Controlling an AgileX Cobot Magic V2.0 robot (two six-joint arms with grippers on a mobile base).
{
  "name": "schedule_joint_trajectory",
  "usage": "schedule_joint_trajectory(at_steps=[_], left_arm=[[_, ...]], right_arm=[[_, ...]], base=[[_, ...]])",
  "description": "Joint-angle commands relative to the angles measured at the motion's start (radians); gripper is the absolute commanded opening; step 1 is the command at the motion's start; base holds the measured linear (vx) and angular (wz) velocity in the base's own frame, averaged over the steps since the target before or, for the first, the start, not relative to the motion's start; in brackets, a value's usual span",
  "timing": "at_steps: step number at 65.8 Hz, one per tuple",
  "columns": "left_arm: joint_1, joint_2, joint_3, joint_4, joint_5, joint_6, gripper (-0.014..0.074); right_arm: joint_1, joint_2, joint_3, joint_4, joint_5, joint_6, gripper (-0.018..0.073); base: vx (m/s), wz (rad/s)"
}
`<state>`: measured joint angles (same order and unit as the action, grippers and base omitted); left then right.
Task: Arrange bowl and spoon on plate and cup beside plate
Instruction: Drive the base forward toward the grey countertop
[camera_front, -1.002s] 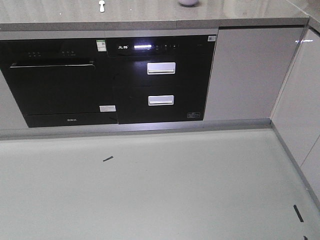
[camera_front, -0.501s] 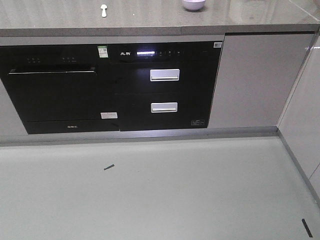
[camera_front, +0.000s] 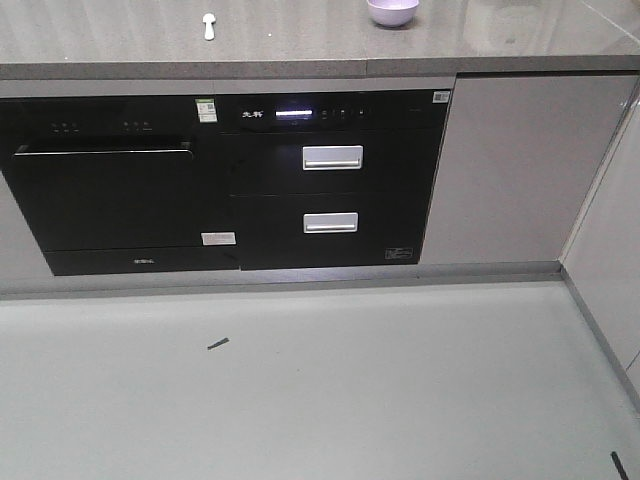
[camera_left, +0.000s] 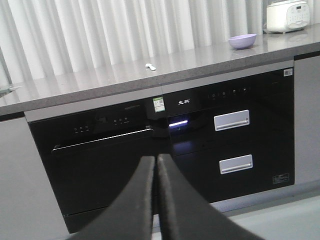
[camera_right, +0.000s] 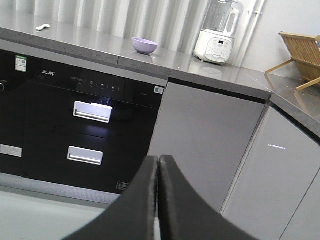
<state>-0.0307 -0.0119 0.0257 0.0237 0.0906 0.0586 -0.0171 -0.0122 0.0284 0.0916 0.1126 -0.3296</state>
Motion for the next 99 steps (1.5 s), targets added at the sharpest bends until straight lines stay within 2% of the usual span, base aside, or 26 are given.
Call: schedule_joint_trajectory(at_steps=[1,99], left_arm=[[-0.001,-0.016,0.023,-0.002,-0.069,-0.001,-0.0006],[-0.001,-0.016,0.023,-0.002,-0.069,-0.001,-0.0006]], right_arm=[[0.0,-0.005,0.0,-0.005,-0.07,-0.004,-0.0005],[0.0,-0.005,0.0,-0.005,-0.069,-0.004,-0.0005]], base=[[0.05,-0.06],[0.06,-0.01]])
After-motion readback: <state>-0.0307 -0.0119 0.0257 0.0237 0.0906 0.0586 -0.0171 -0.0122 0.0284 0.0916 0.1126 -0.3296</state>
